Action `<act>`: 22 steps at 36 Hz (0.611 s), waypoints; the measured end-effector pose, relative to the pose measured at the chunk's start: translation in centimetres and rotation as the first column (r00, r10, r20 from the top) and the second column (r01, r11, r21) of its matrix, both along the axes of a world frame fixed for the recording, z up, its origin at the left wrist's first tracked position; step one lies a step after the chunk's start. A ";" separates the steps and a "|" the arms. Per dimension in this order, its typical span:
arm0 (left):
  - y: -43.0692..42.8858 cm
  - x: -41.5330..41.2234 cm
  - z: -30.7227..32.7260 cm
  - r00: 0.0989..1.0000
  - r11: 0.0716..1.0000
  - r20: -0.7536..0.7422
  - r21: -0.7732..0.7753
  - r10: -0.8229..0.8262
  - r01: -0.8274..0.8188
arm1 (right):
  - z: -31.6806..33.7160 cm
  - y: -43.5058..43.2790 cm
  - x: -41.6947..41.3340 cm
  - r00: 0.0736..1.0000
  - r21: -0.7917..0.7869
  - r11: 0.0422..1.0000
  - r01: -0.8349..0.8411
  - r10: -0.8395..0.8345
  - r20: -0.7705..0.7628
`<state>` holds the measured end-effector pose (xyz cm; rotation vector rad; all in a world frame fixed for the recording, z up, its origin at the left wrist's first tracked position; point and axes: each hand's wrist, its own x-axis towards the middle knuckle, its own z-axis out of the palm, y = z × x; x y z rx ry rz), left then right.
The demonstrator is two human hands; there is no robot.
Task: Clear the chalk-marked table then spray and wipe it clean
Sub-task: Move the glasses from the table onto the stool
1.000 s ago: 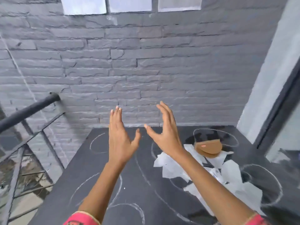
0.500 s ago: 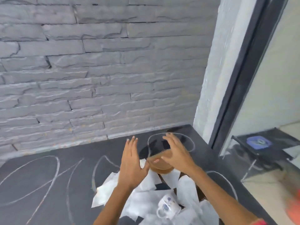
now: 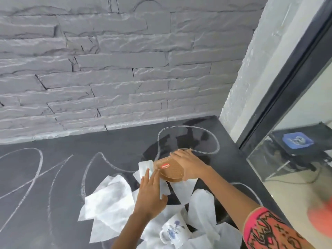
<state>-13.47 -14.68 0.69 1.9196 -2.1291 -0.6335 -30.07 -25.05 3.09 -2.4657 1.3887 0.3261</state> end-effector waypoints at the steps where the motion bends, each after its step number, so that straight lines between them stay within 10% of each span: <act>1: 0.0 0.0 0.0 1.000 1.000 -0.002 0.008 0.000 0.000 | 0.1 -0.1 -0.1 1.000 0.013 1.000 0.010 -0.011 0.029; 13: 2.9 5.0 1.9 0.959 0.985 -0.231 -0.011 0.164 -0.171 | 4.4 1.9 4.1 0.862 0.146 0.956 0.253 -0.291 0.415; 22: 8.9 14.9 7.2 0.553 0.876 -0.778 -0.008 0.298 -0.483 | 6.8 10.8 17.6 0.415 0.589 0.796 0.139 -0.587 0.695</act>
